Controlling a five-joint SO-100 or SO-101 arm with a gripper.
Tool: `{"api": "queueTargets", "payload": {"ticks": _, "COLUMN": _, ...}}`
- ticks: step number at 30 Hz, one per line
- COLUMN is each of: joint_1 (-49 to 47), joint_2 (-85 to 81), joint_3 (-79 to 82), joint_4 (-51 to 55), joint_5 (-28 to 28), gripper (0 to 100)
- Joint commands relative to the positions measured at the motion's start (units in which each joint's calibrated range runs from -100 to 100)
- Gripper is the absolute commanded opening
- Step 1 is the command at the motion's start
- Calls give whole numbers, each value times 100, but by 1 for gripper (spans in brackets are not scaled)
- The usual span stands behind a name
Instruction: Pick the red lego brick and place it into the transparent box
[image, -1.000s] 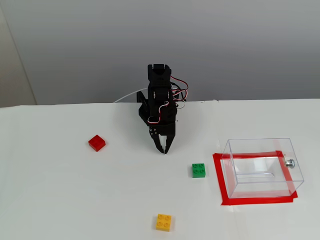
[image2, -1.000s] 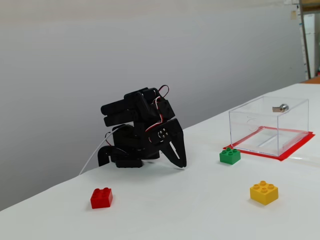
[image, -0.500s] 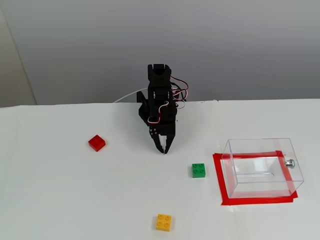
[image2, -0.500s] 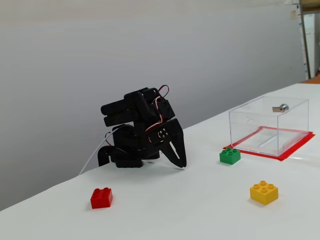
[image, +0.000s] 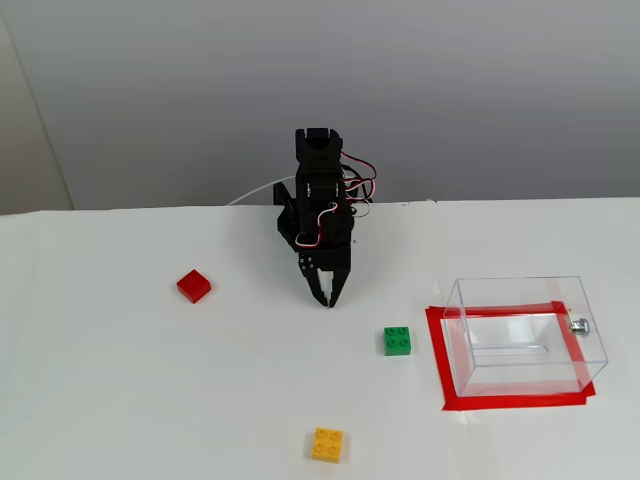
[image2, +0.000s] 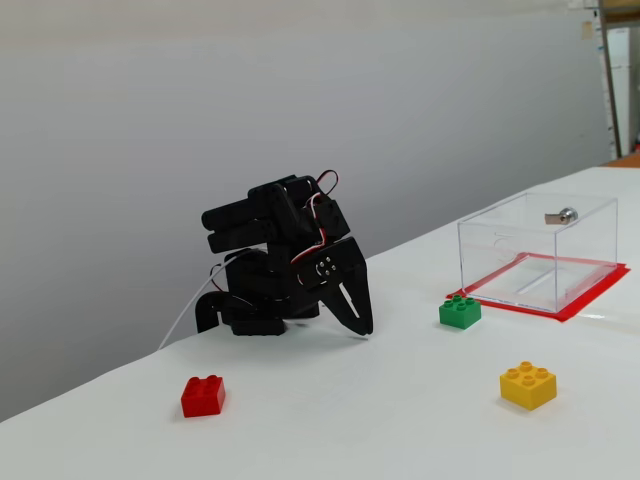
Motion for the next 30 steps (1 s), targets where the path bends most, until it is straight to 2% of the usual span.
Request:
{"api": "queueTargets", "payload": {"ticks": 1, "joint_1": -28, "joint_2": -34, "joint_3": -170, "joint_4": 38, "joint_5": -16, "gripper": 1}}
{"api": "queueTargets", "payload": {"ticks": 30, "joint_1": 17, "joint_2": -17, "joint_3": -170, "joint_4": 12, "joint_5": -16, "gripper": 1}}
